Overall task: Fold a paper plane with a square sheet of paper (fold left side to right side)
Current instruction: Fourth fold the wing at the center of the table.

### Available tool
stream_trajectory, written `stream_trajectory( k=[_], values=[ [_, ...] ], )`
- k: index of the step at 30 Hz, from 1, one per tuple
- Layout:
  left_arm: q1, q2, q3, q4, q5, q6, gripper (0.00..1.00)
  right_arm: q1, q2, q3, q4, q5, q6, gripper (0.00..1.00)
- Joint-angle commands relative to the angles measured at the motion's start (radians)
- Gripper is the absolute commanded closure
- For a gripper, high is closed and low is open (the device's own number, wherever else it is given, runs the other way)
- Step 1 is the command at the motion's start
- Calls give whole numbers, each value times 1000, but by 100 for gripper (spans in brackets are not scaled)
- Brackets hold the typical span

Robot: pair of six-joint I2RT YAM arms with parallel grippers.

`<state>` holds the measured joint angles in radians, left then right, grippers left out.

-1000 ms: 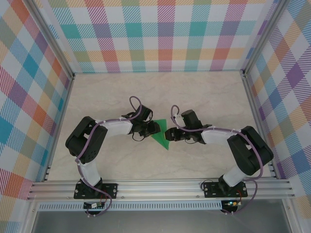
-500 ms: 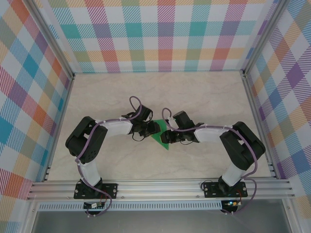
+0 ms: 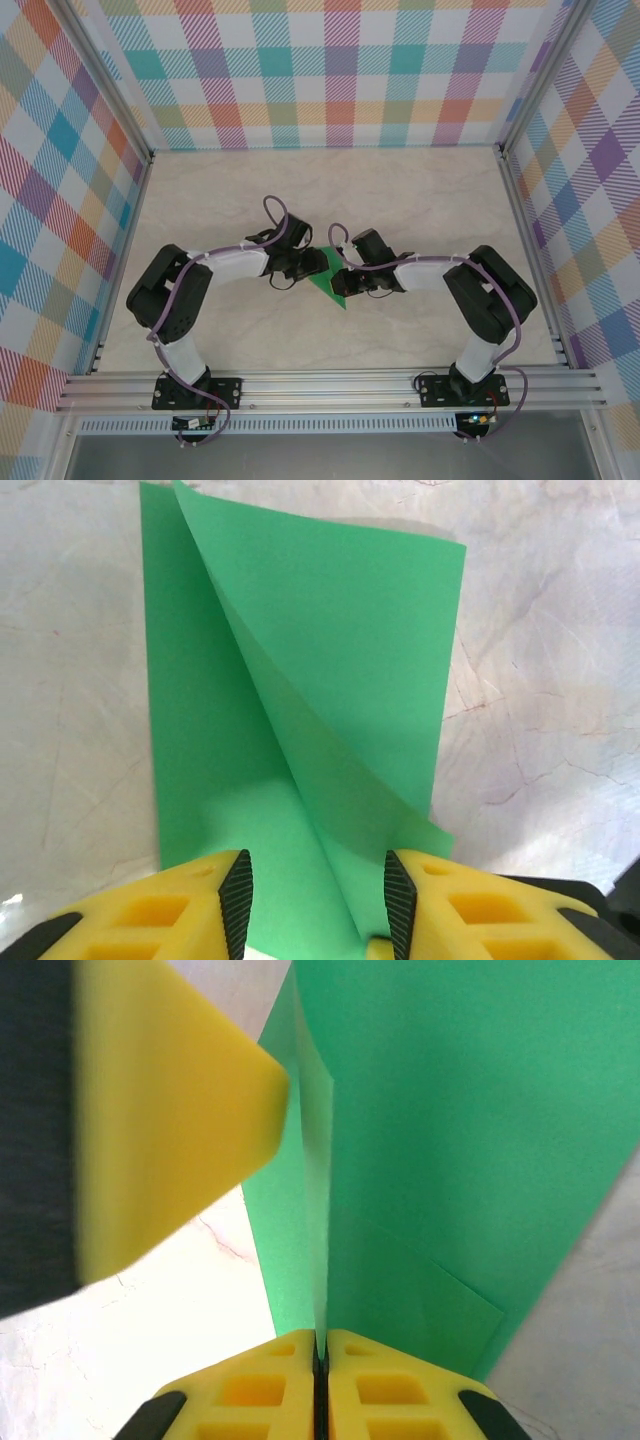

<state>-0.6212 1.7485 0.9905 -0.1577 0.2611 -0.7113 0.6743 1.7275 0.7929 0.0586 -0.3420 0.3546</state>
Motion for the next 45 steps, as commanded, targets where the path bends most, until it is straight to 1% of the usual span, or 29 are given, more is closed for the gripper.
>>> stream_trajectory(
  k=[1, 6, 12, 20, 26, 41, 45],
  values=[
    [-1, -74, -11, -47, -28, 23, 56, -8, 12, 0, 28, -37, 1, 91],
    [12, -107, -34, -45, -1, 20, 54, -21, 13, -12, 54, -66, 25, 91],
    [13, -55, -41, 15, 53, -4, 60, -48, 18, -43, 122, -121, 71, 91],
    [11, 12, -27, 83, 109, -14, 61, -65, 24, -62, 160, -156, 91, 91],
    [10, 34, -32, 113, 121, -25, 59, -73, 33, -69, 175, -173, 100, 91],
    [5, 80, -28, 111, 112, -25, 58, -89, 58, -79, 194, -207, 118, 90],
    [3, 81, -30, 101, 101, -23, 58, -91, 66, -77, 191, -211, 121, 88]
  ],
)
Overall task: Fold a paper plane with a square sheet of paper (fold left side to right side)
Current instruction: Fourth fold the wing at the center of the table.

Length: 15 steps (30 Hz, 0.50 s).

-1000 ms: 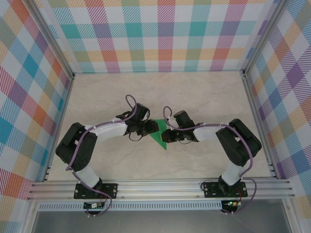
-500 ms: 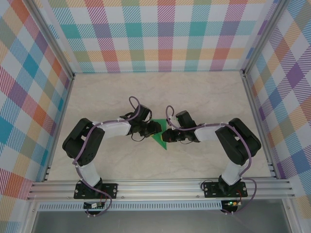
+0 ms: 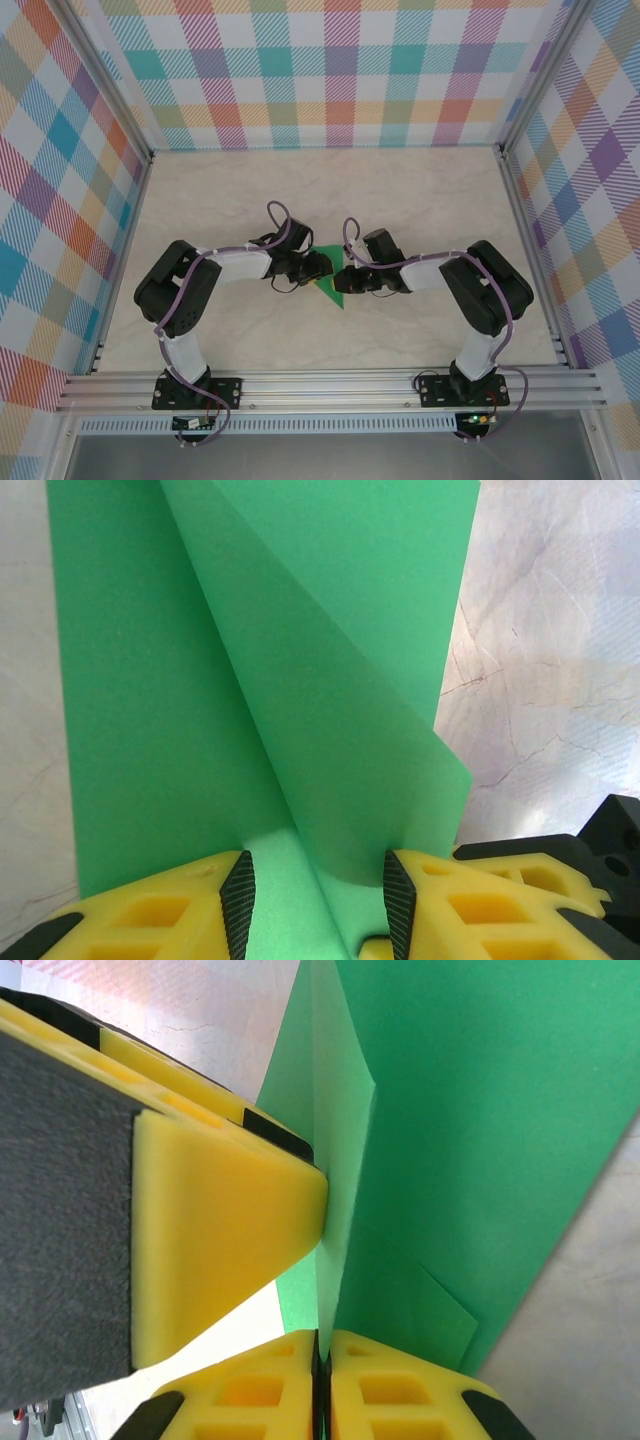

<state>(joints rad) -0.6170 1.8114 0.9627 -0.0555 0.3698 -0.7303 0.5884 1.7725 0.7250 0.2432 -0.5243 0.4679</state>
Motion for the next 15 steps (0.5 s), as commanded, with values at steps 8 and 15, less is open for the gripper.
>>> stream_trajectory(
  k=[8, 15],
  values=[
    [-4, 16, -2, -23, -25, 3, 59, -9, 23, -7, 8, -30, 8, 88],
    [-4, 18, 3, -34, -34, 6, 59, -9, 12, -1, 8, -37, 5, 85]
  ],
)
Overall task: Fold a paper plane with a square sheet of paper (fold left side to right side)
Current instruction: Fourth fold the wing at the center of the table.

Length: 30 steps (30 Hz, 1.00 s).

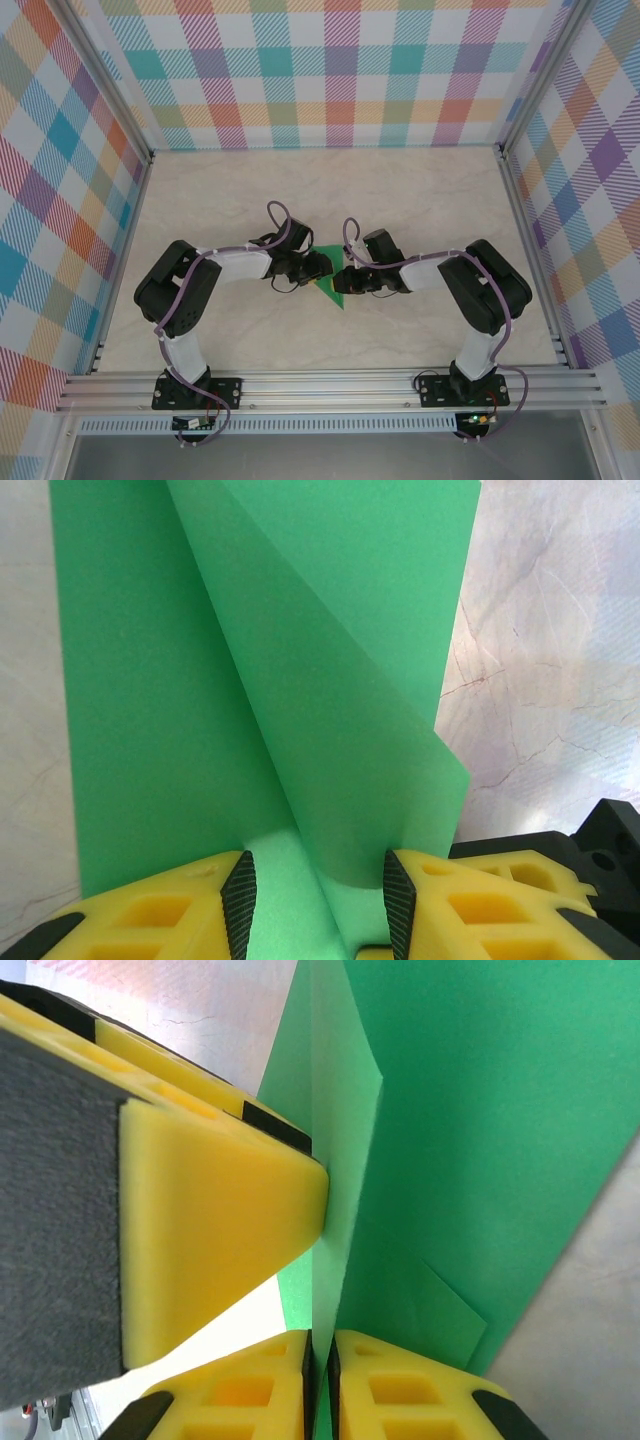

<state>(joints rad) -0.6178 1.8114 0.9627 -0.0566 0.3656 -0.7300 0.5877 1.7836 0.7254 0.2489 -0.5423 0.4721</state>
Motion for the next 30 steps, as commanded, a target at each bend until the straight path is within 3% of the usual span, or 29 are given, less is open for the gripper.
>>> stream_trajectory(
  k=[1, 21, 30],
  values=[
    [-4, 19, 2, -33, -30, 5, 59, -7, 1, 1, 0, -20, 1, 85],
    [-5, 19, 10, -50, -39, 11, 59, -13, -56, -10, -4, -18, 0, 71],
    [-5, 20, 15, -52, -39, 13, 59, -86, -167, -63, 3, -40, 30, 63]
  ],
)
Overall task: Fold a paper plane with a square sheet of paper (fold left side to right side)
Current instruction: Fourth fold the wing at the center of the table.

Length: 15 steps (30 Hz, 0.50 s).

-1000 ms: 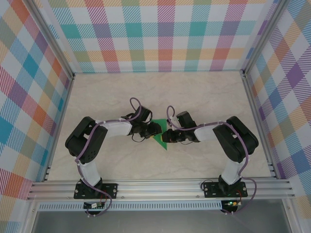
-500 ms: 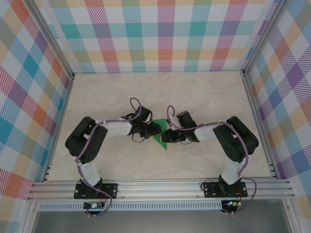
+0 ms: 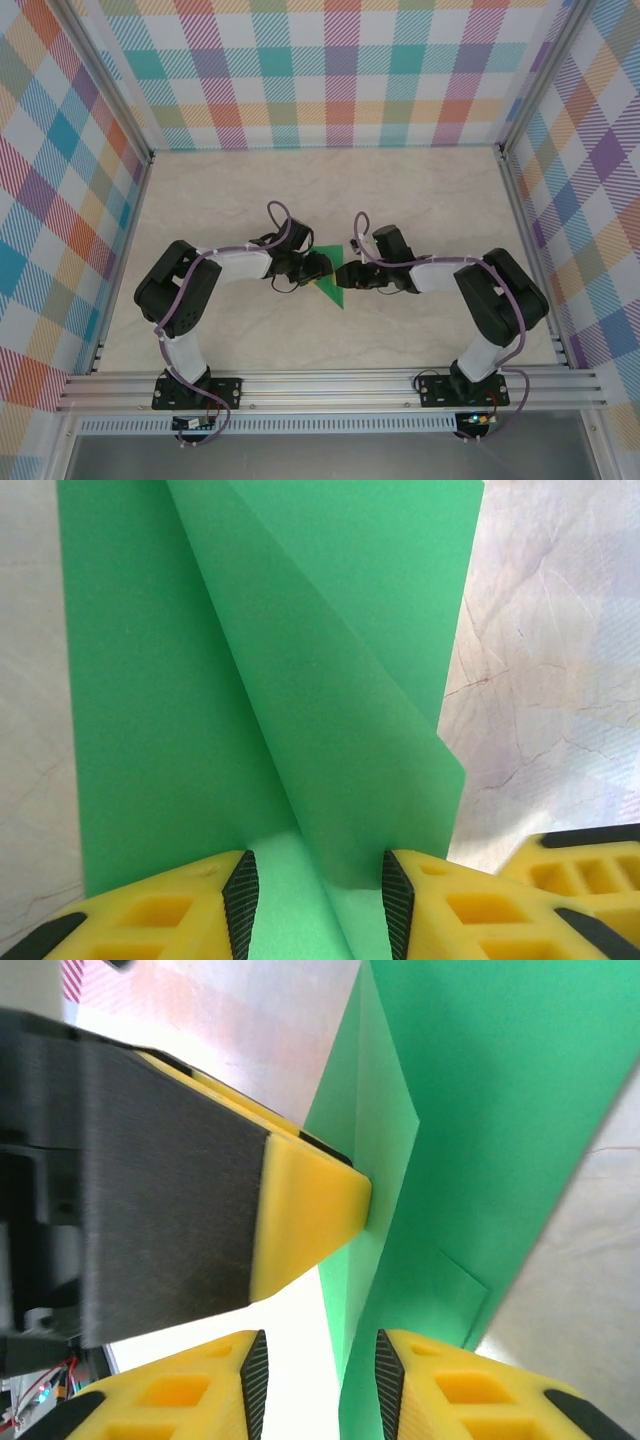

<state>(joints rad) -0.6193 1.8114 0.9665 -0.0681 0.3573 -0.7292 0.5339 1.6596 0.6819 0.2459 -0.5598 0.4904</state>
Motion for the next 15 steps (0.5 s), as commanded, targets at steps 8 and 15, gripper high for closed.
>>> stream_trajectory(
  k=[8, 15],
  values=[
    [-3, 18, 10, -40, -31, 11, 59, -80, 44, 55, 43, -103, 105, 70],
    [-5, 16, 11, -41, -29, 12, 59, -80, 137, 119, 76, -112, 160, 73]
  ],
)
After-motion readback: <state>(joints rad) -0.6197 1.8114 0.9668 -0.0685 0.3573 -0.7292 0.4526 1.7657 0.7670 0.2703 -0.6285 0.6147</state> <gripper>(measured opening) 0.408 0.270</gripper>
